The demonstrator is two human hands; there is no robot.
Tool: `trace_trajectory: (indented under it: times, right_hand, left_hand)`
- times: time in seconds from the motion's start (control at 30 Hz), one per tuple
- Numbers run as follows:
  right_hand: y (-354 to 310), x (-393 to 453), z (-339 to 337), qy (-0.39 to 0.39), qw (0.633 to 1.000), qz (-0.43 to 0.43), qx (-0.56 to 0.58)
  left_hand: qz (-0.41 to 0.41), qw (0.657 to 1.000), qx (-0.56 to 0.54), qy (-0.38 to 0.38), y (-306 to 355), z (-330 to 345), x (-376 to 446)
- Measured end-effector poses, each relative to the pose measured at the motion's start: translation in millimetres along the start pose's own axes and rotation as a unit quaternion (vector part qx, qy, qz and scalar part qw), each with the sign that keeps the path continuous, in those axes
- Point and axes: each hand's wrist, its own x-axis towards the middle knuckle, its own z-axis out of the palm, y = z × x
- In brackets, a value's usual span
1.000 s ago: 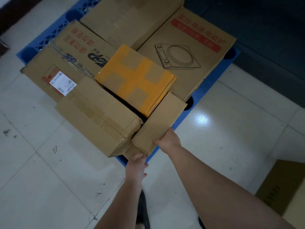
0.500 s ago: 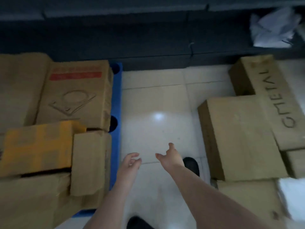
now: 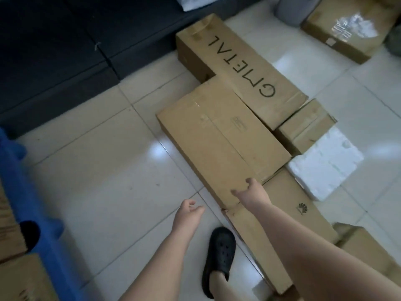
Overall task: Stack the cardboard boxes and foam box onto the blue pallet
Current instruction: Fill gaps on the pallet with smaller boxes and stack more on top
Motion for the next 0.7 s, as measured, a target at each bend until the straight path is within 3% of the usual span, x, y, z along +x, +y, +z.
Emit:
trace_trajectory:
  times: [0.17,0.23,0.3,0.37,0.43,0.57,0.7]
  right_hand:
    - [31,93,-27,-0.004,0.998,0.000,-0.058]
    - [36,124,-22,-0.011,0.993,-0.028,-0.115]
    - [42,149,-6,-0.020,0.979,-0.056,-0.194]
    - [50,165,16,-0.037,0.963,-0.070,-0.256]
    - [59,172,40,-0.051,0.953,-0.076,-0.288]
    - [65,161,84,-0.046,0.959,-0.085,-0.267]
    - [46,128,125,-0.060,0.953,-0.174,-0.242]
  left_hand:
    - [0.039,0.987,0.141,-0.062,10,69,65]
    - [0.105,0.954,0.275,-0.058,8,90,91]
    - [0.221,0.852,0.470,-0.062,4,108,114]
    - [0.309,0.747,0.581,-0.093,-4,123,135]
    - [0.316,0.696,0.638,-0.099,-19,127,157]
    - [0.293,0.700,0.648,-0.066,-62,99,179]
    - [0.266,0.760,0.593,-0.007,-95,39,171]
